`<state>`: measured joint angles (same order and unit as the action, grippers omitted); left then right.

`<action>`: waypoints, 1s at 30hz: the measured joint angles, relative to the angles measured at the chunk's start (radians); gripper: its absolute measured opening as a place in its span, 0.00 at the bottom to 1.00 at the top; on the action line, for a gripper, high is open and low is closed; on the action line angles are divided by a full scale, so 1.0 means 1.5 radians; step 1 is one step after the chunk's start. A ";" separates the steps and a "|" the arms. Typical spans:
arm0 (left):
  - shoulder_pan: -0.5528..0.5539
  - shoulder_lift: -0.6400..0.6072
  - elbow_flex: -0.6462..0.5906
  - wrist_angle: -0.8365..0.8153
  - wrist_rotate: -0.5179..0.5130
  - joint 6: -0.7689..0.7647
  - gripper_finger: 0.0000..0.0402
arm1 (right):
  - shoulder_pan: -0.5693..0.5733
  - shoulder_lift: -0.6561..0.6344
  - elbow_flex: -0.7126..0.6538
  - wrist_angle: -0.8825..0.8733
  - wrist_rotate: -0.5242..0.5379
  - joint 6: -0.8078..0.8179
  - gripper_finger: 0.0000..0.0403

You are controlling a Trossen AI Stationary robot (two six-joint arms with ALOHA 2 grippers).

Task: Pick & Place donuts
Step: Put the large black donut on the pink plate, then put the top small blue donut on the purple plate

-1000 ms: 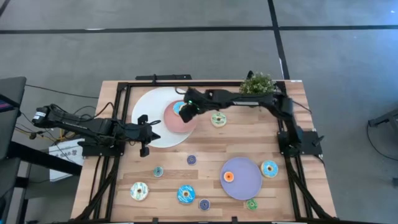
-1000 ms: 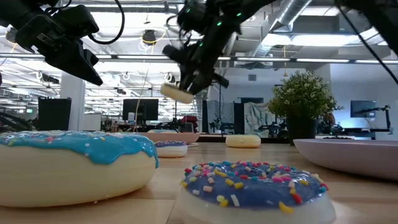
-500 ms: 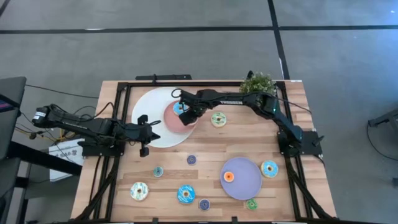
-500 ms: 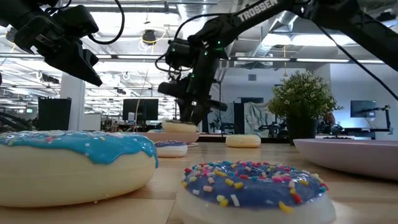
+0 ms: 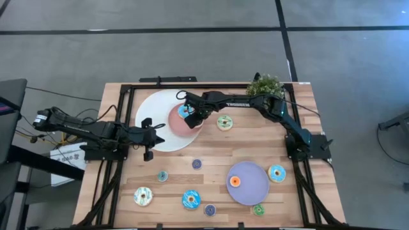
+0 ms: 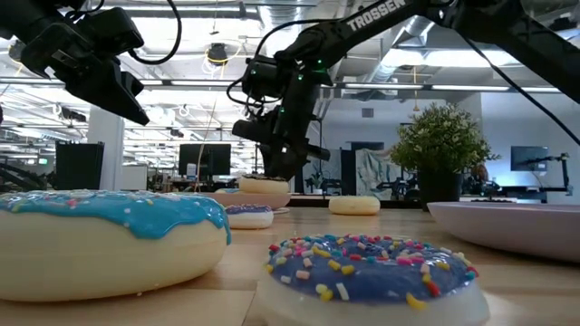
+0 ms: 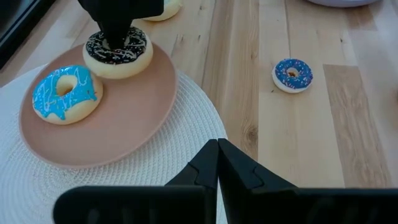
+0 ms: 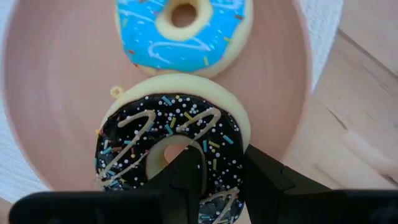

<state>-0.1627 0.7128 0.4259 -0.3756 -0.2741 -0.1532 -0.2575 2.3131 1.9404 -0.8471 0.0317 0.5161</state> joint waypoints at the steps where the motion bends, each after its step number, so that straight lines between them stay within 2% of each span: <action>1: 0.000 0.000 0.000 0.000 0.000 0.000 0.00 | 0.000 0.000 0.000 0.003 0.000 -0.001 0.22; 12: 0.000 0.000 0.000 0.000 -0.001 0.000 0.00 | 0.006 0.000 0.000 0.006 -0.005 -0.027 0.24; 24: 0.000 0.000 0.000 0.000 -0.001 0.000 0.00 | 0.004 -0.001 0.000 -0.004 -0.004 -0.036 0.49; 30: 0.000 0.000 0.000 0.000 -0.001 0.000 0.00 | 0.003 -0.001 0.000 -0.009 -0.004 -0.036 0.57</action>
<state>-0.1630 0.7128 0.4259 -0.3756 -0.2760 -0.1532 -0.2533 2.3116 1.9400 -0.8600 0.0257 0.4625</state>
